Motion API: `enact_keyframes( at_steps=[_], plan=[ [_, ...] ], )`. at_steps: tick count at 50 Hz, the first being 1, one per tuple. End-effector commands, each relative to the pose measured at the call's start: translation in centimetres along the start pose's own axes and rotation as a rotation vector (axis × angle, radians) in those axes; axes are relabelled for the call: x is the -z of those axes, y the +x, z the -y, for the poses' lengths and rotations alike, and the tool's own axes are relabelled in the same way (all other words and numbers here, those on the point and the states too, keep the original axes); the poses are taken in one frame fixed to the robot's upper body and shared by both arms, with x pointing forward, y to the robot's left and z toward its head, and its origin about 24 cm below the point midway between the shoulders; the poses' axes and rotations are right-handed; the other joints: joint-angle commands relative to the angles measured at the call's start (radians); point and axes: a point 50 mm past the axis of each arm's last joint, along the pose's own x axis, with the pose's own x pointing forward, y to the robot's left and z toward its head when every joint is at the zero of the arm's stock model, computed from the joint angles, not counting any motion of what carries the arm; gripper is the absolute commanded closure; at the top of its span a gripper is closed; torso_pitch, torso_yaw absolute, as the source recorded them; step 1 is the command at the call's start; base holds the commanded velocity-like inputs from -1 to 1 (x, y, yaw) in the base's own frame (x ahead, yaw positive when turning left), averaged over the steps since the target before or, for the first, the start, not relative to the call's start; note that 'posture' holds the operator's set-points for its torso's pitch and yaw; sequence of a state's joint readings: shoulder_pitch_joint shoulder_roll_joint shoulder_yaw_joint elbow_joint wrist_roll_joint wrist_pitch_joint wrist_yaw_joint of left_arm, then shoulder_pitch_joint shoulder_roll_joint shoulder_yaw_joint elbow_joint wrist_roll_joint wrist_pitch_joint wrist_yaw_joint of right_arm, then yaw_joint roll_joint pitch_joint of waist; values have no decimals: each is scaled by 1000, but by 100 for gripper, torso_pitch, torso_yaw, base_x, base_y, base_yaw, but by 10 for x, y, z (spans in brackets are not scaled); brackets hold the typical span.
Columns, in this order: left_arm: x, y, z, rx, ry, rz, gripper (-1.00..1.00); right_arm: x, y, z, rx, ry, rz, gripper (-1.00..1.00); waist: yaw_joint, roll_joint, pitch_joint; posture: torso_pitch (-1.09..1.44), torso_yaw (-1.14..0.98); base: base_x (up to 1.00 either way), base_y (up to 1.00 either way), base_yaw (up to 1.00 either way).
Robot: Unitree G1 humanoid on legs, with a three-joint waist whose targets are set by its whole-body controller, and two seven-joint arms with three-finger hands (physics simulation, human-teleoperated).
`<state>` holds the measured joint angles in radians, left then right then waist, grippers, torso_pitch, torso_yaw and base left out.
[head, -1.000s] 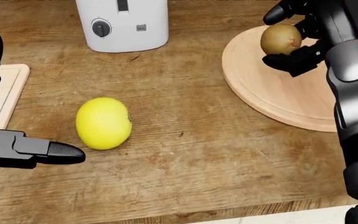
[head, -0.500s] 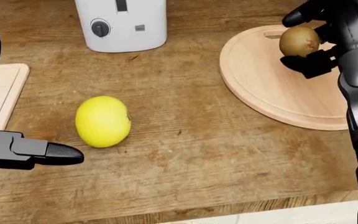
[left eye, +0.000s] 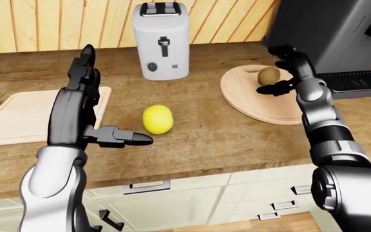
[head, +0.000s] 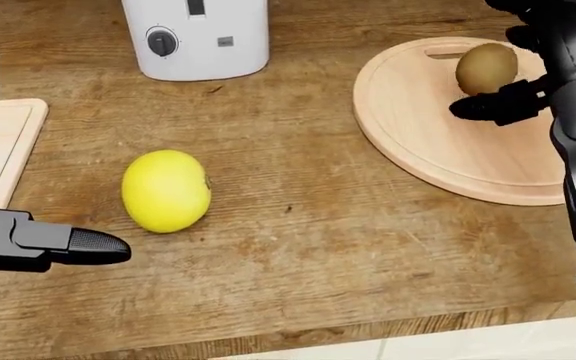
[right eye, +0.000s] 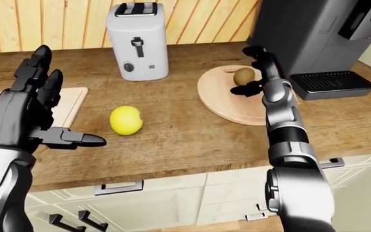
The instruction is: Place the kiwi and the lemon on separate cutting boards.
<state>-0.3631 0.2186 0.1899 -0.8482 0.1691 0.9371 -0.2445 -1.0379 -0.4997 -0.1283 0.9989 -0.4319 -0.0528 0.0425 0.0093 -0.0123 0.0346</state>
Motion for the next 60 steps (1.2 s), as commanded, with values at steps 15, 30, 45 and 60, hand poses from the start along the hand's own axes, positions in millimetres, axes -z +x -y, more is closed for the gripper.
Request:
enact_keyframes(
  at_steps=[15, 30, 45, 60],
  plan=[
    [-12, -3, -4, -22, 15, 74, -100, -26, 3, 17, 62, 8, 100, -100, 0, -1, -26, 0, 0, 0, 0, 0],
    [-11, -4, -3, -19, 14, 73, -100, -56, -13, 2, -5, 46, 207, -100, 2, -2, -26, 0, 0, 0, 0, 0],
    [-5, 5, -1, 23, 40, 9, -100, -109, -83, 11, -48, 216, 380, -100, 6, 1, -20, 0, 0, 0, 0, 0],
    [-11, 17, -2, 93, 133, -41, -100, -88, -85, 20, 0, 235, 348, -100, -2, 7, -19, 0, 0, 0, 0, 0]
  ],
)
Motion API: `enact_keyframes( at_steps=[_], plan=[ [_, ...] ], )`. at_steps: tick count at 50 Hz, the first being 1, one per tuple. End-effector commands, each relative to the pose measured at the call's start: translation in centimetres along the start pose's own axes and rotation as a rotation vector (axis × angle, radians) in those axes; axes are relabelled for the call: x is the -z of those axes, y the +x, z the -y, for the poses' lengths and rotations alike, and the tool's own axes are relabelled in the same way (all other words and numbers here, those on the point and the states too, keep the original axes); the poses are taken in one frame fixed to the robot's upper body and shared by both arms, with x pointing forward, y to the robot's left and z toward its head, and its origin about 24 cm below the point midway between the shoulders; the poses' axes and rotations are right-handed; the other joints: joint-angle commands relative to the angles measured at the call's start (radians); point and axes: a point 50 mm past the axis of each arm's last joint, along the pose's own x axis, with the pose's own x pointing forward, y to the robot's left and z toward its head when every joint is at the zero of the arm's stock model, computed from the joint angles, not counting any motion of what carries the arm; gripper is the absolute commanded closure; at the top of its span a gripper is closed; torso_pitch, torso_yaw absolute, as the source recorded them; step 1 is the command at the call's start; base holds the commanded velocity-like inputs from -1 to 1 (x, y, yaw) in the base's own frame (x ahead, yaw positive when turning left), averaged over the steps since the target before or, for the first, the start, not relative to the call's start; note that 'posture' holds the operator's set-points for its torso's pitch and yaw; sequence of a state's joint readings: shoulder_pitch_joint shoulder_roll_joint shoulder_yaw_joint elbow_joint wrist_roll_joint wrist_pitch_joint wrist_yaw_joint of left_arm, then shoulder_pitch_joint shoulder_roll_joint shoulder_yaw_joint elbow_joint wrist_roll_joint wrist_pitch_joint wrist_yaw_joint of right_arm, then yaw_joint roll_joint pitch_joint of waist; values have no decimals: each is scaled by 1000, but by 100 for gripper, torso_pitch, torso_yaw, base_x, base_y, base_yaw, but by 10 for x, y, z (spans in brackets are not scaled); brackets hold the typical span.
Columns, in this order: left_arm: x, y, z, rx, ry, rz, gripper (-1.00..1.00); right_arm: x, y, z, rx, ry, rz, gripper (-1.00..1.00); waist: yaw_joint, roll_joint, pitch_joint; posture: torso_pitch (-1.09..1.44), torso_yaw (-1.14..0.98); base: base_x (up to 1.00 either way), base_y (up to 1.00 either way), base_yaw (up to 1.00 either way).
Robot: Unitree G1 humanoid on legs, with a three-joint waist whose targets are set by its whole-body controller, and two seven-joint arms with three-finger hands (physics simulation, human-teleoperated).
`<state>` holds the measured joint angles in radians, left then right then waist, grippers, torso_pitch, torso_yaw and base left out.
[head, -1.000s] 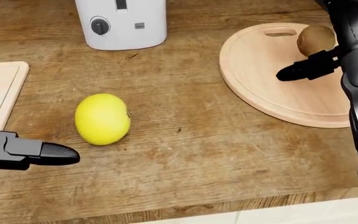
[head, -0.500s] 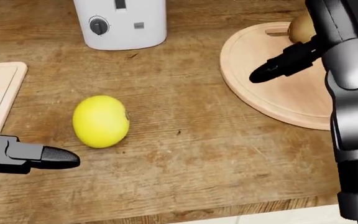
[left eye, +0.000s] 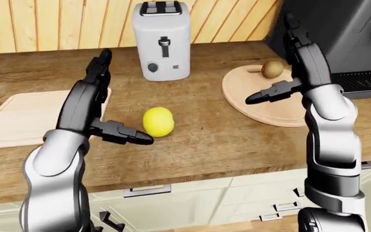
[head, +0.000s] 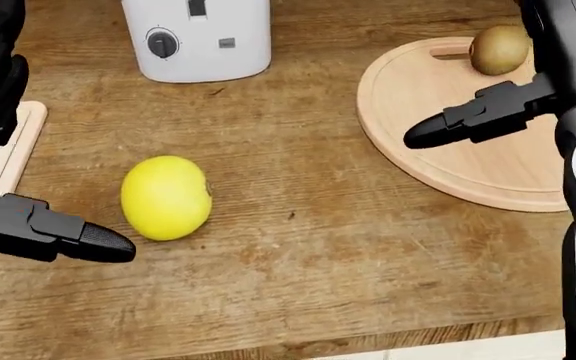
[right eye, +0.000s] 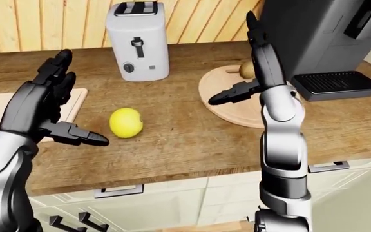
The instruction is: Place the kiwi and the lemon on separate cutting boards.
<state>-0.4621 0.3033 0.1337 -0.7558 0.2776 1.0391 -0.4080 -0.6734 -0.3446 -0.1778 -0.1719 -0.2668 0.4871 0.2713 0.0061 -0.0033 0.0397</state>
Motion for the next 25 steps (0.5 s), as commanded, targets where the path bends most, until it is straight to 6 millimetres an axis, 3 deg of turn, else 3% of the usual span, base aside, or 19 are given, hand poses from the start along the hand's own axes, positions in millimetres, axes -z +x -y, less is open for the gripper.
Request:
enact_keyframes(
  at_steps=[1, 8, 25],
  plan=[
    [-11, -3, -5, -21, 28, 54, -100, -17, 0, 11, 50, -19, 86, -100, 1, -2, -24, 0, 0, 0, 0, 0],
    [-4, -4, -3, 9, 59, 18, -71, -14, -1, 15, 64, -21, 78, -100, 0, -6, -26, 0, 0, 0, 0, 0],
    [-1, 17, 12, 126, 147, -23, -79, -9, -3, 13, 63, -21, 68, -100, 4, -14, -29, 0, 0, 0, 0, 0]
  ],
)
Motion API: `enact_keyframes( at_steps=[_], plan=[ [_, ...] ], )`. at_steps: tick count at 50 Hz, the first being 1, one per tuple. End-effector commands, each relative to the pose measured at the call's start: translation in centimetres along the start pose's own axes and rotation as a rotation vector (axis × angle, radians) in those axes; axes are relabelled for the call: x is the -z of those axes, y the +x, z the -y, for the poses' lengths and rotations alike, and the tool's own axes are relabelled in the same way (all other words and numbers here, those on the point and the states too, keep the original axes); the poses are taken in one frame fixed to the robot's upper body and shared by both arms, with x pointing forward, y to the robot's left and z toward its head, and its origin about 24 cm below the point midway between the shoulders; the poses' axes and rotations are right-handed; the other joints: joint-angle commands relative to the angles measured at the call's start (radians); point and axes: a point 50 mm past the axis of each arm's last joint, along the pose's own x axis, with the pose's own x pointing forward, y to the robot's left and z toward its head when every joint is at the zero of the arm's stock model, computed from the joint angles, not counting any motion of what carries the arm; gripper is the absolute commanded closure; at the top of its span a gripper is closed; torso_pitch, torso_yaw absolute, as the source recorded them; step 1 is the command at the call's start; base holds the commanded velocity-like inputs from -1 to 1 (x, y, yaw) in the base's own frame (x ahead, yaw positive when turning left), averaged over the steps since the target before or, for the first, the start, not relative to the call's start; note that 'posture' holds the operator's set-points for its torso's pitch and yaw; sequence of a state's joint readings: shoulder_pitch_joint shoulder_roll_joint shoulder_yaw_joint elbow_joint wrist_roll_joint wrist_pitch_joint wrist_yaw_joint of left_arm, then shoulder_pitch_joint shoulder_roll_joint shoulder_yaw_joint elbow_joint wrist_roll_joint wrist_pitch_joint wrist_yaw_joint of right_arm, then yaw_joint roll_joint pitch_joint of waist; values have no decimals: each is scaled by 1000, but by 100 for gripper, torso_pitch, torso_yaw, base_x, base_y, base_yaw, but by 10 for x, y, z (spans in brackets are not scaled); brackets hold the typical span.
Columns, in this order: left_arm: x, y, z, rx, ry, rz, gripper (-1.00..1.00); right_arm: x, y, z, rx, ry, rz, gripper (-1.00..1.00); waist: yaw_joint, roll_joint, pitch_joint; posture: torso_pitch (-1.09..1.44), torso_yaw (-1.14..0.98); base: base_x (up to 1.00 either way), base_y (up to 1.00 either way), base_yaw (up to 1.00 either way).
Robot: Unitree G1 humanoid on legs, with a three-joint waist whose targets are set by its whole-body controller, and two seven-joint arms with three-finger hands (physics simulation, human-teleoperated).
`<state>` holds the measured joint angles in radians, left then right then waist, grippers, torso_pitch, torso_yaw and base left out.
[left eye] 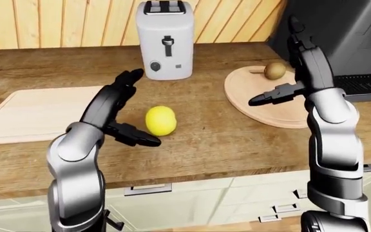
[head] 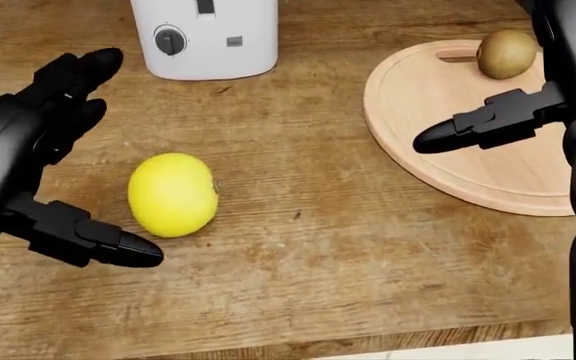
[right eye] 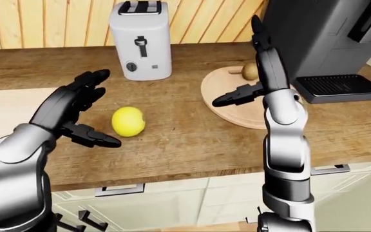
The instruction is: Place the kiwi and the lemon on separate cutting boards.
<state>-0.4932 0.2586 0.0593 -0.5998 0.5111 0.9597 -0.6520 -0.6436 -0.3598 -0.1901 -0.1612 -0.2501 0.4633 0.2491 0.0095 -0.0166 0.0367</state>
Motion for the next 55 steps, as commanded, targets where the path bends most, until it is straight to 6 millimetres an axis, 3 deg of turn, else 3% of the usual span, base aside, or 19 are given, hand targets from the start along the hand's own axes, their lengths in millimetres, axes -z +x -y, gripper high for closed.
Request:
enact_keyframes(
  at_steps=[1, 28, 46, 49, 50, 55],
  plan=[
    [-13, -3, -4, -29, 44, 68, -78, -18, 0, 10, 42, -19, 83, -100, 0, -1, -26, 0, 0, 0, 0, 0],
    [-14, 18, 15, 41, 47, 78, -73, -16, 0, 12, 41, -21, 77, -100, 1, -10, -28, 0, 0, 0, 0, 0],
    [-5, 23, 29, 79, 38, 68, -48, -11, -1, 11, 44, -22, 68, -100, 1, -12, -30, 0, 0, 0, 0, 0],
    [-4, 23, 30, 82, 38, 66, -41, -10, -2, 11, 44, -21, 67, -100, 1, -12, -29, 0, 0, 0, 0, 0],
    [-4, 23, 30, 84, 39, 64, -23, -10, -2, 11, 44, -22, 66, -100, 1, -12, -30, 0, 0, 0, 0, 0],
    [-2, 21, 30, 87, 37, 59, -11, -8, -2, 11, 44, -22, 62, -100, 1, -12, -30, 0, 0, 0, 0, 0]
  ],
)
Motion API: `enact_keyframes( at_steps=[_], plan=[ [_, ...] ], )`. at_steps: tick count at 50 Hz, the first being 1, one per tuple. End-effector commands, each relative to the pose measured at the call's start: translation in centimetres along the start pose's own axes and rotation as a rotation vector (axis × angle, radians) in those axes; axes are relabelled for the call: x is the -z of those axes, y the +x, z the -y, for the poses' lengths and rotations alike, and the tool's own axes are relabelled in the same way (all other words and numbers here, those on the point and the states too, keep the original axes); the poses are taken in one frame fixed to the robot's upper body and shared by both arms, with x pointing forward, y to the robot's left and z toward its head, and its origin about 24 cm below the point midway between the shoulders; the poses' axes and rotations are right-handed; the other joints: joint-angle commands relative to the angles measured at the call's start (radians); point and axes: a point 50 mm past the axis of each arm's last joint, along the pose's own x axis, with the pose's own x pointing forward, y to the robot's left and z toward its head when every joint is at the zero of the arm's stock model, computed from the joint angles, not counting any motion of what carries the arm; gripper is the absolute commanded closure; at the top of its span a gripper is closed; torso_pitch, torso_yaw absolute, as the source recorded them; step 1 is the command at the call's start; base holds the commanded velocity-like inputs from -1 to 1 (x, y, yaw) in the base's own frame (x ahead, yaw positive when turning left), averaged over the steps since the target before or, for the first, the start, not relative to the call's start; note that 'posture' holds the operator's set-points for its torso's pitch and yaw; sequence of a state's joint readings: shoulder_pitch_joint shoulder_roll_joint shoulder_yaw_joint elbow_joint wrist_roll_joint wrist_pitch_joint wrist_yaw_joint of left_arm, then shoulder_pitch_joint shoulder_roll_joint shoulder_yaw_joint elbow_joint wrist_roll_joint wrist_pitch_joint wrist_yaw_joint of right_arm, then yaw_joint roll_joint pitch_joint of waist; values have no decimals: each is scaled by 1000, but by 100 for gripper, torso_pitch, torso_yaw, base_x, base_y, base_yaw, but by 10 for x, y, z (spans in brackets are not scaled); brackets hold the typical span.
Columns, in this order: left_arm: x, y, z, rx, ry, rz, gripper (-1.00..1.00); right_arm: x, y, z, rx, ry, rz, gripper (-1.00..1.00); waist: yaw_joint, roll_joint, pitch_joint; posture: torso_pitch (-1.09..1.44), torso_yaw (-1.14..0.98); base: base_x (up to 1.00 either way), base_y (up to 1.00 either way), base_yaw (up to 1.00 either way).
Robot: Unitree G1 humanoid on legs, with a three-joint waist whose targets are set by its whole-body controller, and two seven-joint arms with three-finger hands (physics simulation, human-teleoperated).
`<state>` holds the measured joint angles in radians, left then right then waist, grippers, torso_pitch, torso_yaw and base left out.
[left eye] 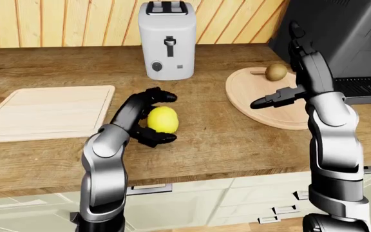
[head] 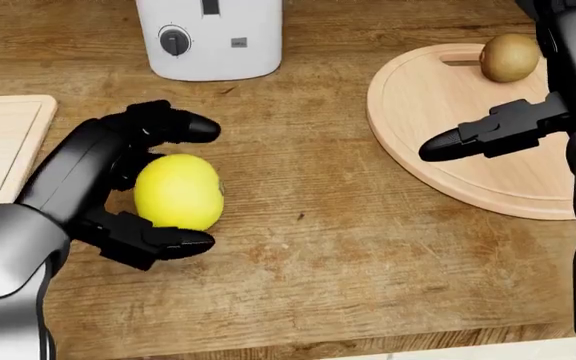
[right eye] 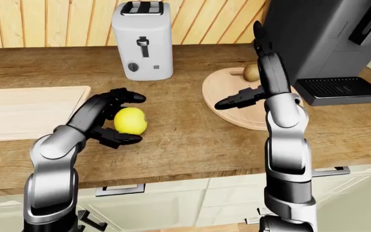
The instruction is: Place the kiwi and the lemon on separate cutting boards.
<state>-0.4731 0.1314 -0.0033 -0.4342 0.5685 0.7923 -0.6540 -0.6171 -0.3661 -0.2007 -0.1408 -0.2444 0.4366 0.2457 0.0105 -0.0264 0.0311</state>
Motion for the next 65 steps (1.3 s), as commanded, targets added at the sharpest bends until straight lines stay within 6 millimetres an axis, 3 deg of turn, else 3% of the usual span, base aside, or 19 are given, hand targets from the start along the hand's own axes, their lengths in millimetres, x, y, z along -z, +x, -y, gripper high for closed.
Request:
enact_keyframes(
  at_steps=[1, 9, 10, 12, 14, 16, 18, 23, 25, 36, 44, 57, 65],
  plan=[
    [-14, -4, -7, -37, 29, 65, -11, -18, 0, 9, 41, -19, 83, -100, 0, -2, -25, 0, 0, 0, 0, 0],
    [-13, -5, -6, -35, 31, 64, 11, -17, 1, 8, 39, -19, 81, -100, 0, -1, -25, 0, 0, 0, 0, 0],
    [-13, -5, -6, -36, 32, 63, 27, -18, 1, 8, 38, -18, 82, -100, 0, -1, -25, 0, 0, 0, 0, 0],
    [-12, -5, -5, -34, 32, 61, 29, -17, 1, 9, 40, -18, 82, -100, 0, -2, -26, 0, 0, 0, 0, 0],
    [-12, -5, -5, -32, 32, 61, 51, -17, 0, 9, 40, -18, 81, -100, 0, -2, -26, 0, 0, 0, 0, 0],
    [-14, -5, -7, -36, 34, 64, 58, -19, 1, 10, 40, -18, 83, -100, 0, -2, -26, 0, 0, 0, 0, 0],
    [-14, -5, -6, -34, 36, 64, 83, -19, 1, 10, 40, -18, 84, -100, 1, -2, -26, 0, 0, 0, 0, 0],
    [-20, -7, -11, -44, 42, 69, 83, -20, 2, 11, 42, -19, 84, -100, 0, -2, -25, 0, 0, 0, 0, 0],
    [-24, -9, -16, -54, 50, 73, 100, -19, 2, 11, 43, -19, 82, -100, 0, -2, -24, 0, 0, 0, 0, 0],
    [-34, -15, -28, -85, 68, 89, 100, -16, 4, 12, 53, -16, 77, -100, 0, 0, -22, 0, 0, 0, 0, 0],
    [-40, -23, -48, -150, 75, 94, 100, -16, 3, 11, 52, -14, 78, -100, -1, 1, -19, 0, 0, 0, 0, 0],
    [-33, -45, -110, -325, 100, 30, 100, -16, 1, 9, 51, -9, 79, -100, -4, 13, -17, 0, 0, 0, 0, 0],
    [-28, -41, -143, -375, 129, -20, 100, -17, 1, 9, 49, -9, 81, -100, -4, 21, -17, 0, 0, 0, 0, 0]
  ],
)
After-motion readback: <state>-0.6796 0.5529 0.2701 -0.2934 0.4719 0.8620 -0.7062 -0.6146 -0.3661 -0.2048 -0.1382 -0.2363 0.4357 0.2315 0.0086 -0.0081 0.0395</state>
